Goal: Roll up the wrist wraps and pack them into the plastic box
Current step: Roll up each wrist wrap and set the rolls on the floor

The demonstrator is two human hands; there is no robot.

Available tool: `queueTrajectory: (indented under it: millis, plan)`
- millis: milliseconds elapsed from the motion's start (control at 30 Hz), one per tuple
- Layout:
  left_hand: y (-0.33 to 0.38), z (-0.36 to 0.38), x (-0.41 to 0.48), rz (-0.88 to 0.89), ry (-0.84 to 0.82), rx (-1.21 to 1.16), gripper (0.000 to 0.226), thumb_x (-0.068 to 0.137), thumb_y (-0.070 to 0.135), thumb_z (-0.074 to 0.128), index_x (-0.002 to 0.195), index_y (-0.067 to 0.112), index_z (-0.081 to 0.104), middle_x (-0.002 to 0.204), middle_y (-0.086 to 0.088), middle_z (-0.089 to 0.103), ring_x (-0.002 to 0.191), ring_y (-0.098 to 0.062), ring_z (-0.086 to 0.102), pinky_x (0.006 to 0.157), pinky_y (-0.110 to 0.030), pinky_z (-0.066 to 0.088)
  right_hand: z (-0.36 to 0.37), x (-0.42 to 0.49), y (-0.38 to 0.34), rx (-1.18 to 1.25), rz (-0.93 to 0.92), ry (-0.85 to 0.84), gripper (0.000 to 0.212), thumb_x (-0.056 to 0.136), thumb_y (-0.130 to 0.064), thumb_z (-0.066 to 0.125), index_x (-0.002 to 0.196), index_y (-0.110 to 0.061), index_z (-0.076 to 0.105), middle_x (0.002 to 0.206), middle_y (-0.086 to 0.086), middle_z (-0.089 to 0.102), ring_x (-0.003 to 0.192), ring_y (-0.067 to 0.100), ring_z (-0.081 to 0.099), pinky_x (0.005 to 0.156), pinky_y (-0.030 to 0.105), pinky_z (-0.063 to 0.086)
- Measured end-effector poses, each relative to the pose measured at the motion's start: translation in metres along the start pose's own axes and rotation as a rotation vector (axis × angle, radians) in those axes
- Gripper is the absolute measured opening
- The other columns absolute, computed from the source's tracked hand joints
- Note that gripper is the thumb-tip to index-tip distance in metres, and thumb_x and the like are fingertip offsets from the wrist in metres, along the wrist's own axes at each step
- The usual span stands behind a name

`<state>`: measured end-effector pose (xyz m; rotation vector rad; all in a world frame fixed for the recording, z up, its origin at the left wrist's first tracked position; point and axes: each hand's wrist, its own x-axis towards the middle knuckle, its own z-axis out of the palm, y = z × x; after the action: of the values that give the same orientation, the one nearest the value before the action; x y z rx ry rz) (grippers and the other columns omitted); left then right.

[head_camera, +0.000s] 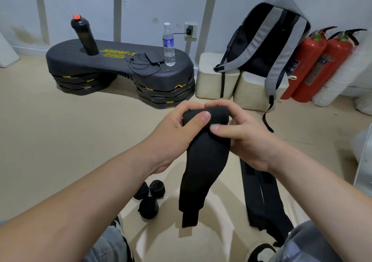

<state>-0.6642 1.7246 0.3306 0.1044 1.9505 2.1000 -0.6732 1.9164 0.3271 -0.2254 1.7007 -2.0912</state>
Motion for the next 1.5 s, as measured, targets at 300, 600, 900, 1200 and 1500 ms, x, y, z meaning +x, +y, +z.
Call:
queueTrajectory:
  millis: [300, 600, 900, 1200, 1500]
  plan:
    - [-0.004, -0.004, -0.002, 0.097, -0.044, 0.128, 0.031, 0.095, 0.0, 0.075, 0.121, 0.015, 0.069, 0.114, -0.01, 0.076, 0.099, -0.012, 0.074, 0.083, -0.026, 0.062, -0.002, 0.004, 0.003, 0.003, 0.203, 0.067, 0.051, 0.097, -0.047, 0.062, 0.126, -0.006, 0.072, 0.105, 0.01, 0.078, 0.096, 0.019, 0.074, 0.089, 0.032, 0.056]
    - [-0.008, -0.008, -0.002, 0.015, 0.071, 0.137, 0.067, 0.081, 0.0, 0.088, 0.134, 0.034, 0.062, 0.123, 0.003, 0.071, 0.103, -0.011, 0.076, 0.08, -0.022, 0.06, -0.005, 0.006, 0.012, -0.104, 0.022, 0.051, 0.044, 0.099, -0.03, 0.071, 0.137, -0.007, 0.062, 0.13, 0.017, 0.073, 0.123, 0.032, 0.069, 0.103, 0.049, 0.056]
    - [-0.007, -0.005, 0.007, -0.217, -0.104, 0.005, 0.059, 0.094, 0.054, 0.063, 0.141, 0.018, 0.059, 0.133, -0.009, 0.073, 0.12, -0.022, 0.073, 0.099, -0.044, 0.06, -0.001, 0.001, 0.009, -0.414, -0.222, 0.098, 0.032, 0.096, 0.003, 0.069, 0.121, -0.017, 0.062, 0.102, 0.005, 0.066, 0.09, 0.003, 0.064, 0.08, 0.019, 0.055]
    - [-0.006, 0.007, -0.002, -0.03, 0.18, 0.156, 0.038, 0.101, 0.055, 0.062, 0.122, 0.024, 0.065, 0.113, 0.004, 0.077, 0.105, -0.01, 0.075, 0.094, -0.038, 0.062, 0.008, 0.0, 0.01, -0.275, -0.06, 0.011, 0.033, 0.105, -0.016, 0.063, 0.135, -0.025, 0.052, 0.125, 0.004, 0.069, 0.118, 0.018, 0.068, 0.098, 0.039, 0.059]
    - [-0.002, 0.013, -0.014, 0.223, 0.115, 0.316, 0.026, 0.103, 0.019, 0.068, 0.121, 0.034, 0.057, 0.09, 0.014, 0.071, 0.083, -0.005, 0.07, 0.074, -0.024, 0.057, 0.011, 0.01, 0.009, -0.091, 0.16, 0.013, 0.064, 0.102, -0.07, 0.043, 0.136, -0.02, 0.065, 0.13, 0.006, 0.075, 0.123, 0.021, 0.07, 0.112, 0.048, 0.049]
